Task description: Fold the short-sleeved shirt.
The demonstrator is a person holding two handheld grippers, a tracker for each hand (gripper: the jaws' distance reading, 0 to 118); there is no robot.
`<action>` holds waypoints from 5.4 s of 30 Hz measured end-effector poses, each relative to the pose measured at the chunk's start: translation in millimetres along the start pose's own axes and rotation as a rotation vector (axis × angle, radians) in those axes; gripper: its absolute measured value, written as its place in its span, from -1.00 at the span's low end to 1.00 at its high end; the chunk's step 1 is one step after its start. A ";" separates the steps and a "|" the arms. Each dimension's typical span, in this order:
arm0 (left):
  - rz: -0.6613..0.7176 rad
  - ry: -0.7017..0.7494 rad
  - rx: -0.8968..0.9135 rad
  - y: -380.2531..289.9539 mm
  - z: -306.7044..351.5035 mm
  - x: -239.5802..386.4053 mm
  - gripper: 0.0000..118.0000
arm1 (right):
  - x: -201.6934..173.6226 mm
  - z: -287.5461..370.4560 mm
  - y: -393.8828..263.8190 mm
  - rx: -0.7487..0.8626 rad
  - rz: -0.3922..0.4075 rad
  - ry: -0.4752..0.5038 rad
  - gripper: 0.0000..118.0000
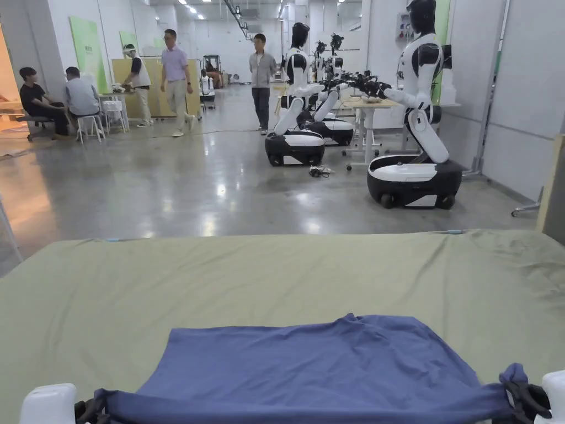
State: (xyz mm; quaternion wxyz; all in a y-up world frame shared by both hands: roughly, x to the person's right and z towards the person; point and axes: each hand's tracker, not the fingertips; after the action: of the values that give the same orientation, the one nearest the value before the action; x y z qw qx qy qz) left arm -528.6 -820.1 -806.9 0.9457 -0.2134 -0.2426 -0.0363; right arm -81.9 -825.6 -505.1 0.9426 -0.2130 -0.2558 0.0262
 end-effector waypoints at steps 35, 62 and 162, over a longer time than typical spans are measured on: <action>-0.024 -0.003 0.187 -2.6 146.2 26.5 -1.00 | -38.3 115.1 39.9 0.161 -0.181 0.058 -0.99; -0.017 0.011 -0.494 -100.9 -33.4 -18.4 0.68 | -126.7 113.7 32.3 0.105 -0.117 0.200 -0.99; -0.066 -0.027 -0.376 -55.7 -136.5 15.5 0.60 | -80.5 26.4 -19.2 -0.278 0.015 0.182 -0.99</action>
State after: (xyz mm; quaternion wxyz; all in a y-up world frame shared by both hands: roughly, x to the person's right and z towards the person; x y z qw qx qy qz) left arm -464.1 -927.5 -886.0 0.8840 -0.3787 -0.2513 -0.1091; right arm -165.9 -845.6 -514.5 0.9231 -0.3447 -0.1691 -0.0216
